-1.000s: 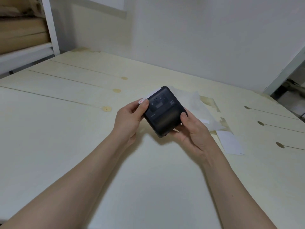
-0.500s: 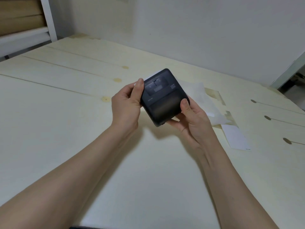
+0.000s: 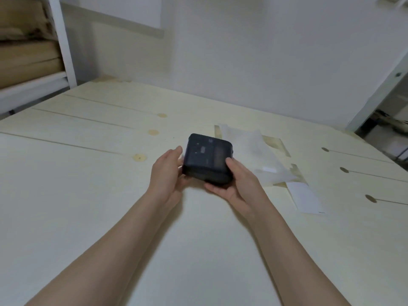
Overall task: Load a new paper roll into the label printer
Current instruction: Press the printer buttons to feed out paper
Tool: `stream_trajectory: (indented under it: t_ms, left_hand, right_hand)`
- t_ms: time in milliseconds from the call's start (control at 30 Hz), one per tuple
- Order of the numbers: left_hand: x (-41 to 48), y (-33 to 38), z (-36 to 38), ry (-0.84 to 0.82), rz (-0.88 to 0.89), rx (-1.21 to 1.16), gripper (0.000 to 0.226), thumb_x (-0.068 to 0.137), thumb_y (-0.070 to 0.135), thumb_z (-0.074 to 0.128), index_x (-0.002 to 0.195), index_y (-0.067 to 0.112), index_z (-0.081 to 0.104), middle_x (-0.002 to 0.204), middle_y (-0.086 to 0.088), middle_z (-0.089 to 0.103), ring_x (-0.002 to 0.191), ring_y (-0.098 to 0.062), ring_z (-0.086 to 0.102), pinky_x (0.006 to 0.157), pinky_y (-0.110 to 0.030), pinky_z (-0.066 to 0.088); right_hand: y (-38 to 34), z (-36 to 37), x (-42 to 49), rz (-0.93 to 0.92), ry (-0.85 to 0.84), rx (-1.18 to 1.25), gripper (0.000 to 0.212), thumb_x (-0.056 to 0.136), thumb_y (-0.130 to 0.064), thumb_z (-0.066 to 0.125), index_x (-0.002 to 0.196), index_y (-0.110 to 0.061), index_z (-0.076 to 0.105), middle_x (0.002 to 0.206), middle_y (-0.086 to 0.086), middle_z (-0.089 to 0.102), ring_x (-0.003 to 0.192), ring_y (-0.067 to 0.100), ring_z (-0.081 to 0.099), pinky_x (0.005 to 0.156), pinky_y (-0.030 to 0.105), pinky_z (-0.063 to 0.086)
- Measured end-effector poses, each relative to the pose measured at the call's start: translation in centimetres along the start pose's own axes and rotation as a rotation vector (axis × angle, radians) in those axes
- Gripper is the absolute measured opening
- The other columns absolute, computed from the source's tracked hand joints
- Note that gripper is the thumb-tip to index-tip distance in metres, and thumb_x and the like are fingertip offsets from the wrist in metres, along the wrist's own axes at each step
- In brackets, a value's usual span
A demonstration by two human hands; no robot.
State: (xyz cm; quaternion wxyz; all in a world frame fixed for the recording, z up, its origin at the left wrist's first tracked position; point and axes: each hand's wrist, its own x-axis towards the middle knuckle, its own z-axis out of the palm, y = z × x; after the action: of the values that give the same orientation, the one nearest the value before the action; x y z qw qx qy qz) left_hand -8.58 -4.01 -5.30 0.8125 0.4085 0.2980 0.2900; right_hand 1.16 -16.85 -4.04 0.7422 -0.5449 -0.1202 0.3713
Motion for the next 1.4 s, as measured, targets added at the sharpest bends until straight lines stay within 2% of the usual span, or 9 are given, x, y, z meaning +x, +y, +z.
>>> stream_trajectory:
  t_ms: [100, 200, 333, 400, 600, 767, 967, 1100, 1400]
  left_hand:
    - [-0.2, 1.1, -0.5, -0.081, 0.029, 0.069, 0.054, 0.095, 0.051, 0.050, 0.143, 0.031, 0.037, 0.124, -0.003, 0.062, 0.088, -0.025, 0.069, 0.088, -0.047, 0.058]
    - [-0.2, 1.9, -0.8, -0.142, 0.039, 0.163, 0.052, 0.096, 0.056, 0.045, 0.144, 0.038, 0.036, 0.116, -0.002, 0.063, 0.072, -0.025, 0.068, 0.084, -0.051, 0.059]
    - [-0.5, 1.9, -0.7, -0.190, -0.015, 0.306, 0.030, 0.100, 0.045, 0.046, 0.108, 0.024, 0.066, 0.102, -0.007, 0.071, 0.078, -0.024, 0.073, 0.076, -0.042, 0.062]
    - [-0.1, 1.5, -0.9, -0.189, -0.030, 0.309, 0.030, 0.100, 0.036, 0.048, 0.113, 0.016, 0.066, 0.112, -0.010, 0.072, 0.087, -0.022, 0.074, 0.072, -0.036, 0.062]
    - [0.4, 0.7, -0.9, -0.168, -0.035, 0.281, 0.026, 0.097, 0.025, 0.055, 0.120, 0.013, 0.057, 0.115, -0.010, 0.068, 0.093, -0.026, 0.073, 0.080, -0.042, 0.061]
    - [0.5, 0.1, -0.7, -0.171, 0.029, 0.412, 0.049, 0.081, 0.025, 0.073, 0.127, 0.022, 0.055, 0.109, -0.007, 0.074, 0.096, -0.024, 0.073, 0.094, -0.043, 0.055]
    - [1.1, -0.4, -0.5, -0.185, 0.090, 0.489, 0.070, 0.074, 0.029, 0.078, 0.137, 0.030, 0.047, 0.102, -0.003, 0.076, 0.093, -0.021, 0.073, 0.085, -0.038, 0.055]
    - [1.6, -0.6, -0.4, -0.183, 0.085, 0.494, 0.080, 0.065, 0.029, 0.079, 0.138, 0.032, 0.047, 0.105, -0.008, 0.075, 0.093, -0.028, 0.074, 0.092, -0.047, 0.055]
    - [1.6, -0.5, -0.2, -0.135, 0.104, 0.500, 0.065, 0.081, 0.014, 0.074, 0.139, 0.029, 0.048, 0.101, -0.007, 0.074, 0.071, -0.015, 0.069, 0.068, -0.026, 0.048]
  right_hand:
    - [-0.7, -0.2, 0.3, 0.026, 0.111, 0.011, 0.032, 0.101, -0.023, 0.050, 0.129, -0.010, 0.056, 0.125, 0.015, 0.065, 0.104, 0.028, 0.064, 0.072, 0.039, 0.057]
    - [-1.1, -0.1, 0.6, -0.016, 0.139, -0.111, 0.033, 0.100, -0.031, 0.052, 0.126, -0.011, 0.060, 0.111, 0.007, 0.067, 0.091, 0.019, 0.065, 0.064, 0.031, 0.056]
    - [-1.9, 0.3, 1.2, -0.063, 0.132, -0.194, 0.032, 0.101, -0.040, 0.049, 0.106, -0.012, 0.065, 0.115, 0.011, 0.070, 0.107, 0.028, 0.068, 0.093, 0.041, 0.057]
    - [-2.0, 0.4, 1.3, -0.068, 0.124, -0.148, 0.029, 0.101, -0.037, 0.051, 0.103, -0.012, 0.064, 0.120, 0.016, 0.070, 0.110, 0.032, 0.067, 0.100, 0.045, 0.052]
    - [-0.4, -0.1, 2.0, -0.143, 0.100, -0.132, 0.030, 0.102, -0.018, 0.052, 0.123, -0.005, 0.067, 0.123, 0.013, 0.072, 0.118, 0.028, 0.066, 0.106, 0.052, 0.048]
    - [0.2, -0.8, 2.6, -0.161, 0.156, -0.076, 0.033, 0.102, -0.019, 0.051, 0.126, -0.002, 0.064, 0.122, 0.017, 0.071, 0.114, 0.033, 0.068, 0.101, 0.055, 0.051]
    - [0.0, -0.9, 2.4, -0.156, 0.094, -0.001, 0.036, 0.103, -0.024, 0.045, 0.123, -0.002, 0.066, 0.121, 0.019, 0.071, 0.108, 0.027, 0.070, 0.092, 0.040, 0.057]
    - [0.4, -1.0, 2.6, -0.142, 0.023, 0.042, 0.042, 0.104, -0.030, 0.043, 0.132, -0.002, 0.059, 0.128, 0.021, 0.066, 0.121, 0.034, 0.063, 0.106, 0.051, 0.048]
    - [0.8, -1.3, 2.9, -0.181, -0.052, -0.049, 0.038, 0.105, -0.018, 0.038, 0.138, -0.006, 0.054, 0.137, 0.020, 0.060, 0.131, 0.036, 0.054, 0.113, 0.056, 0.038]
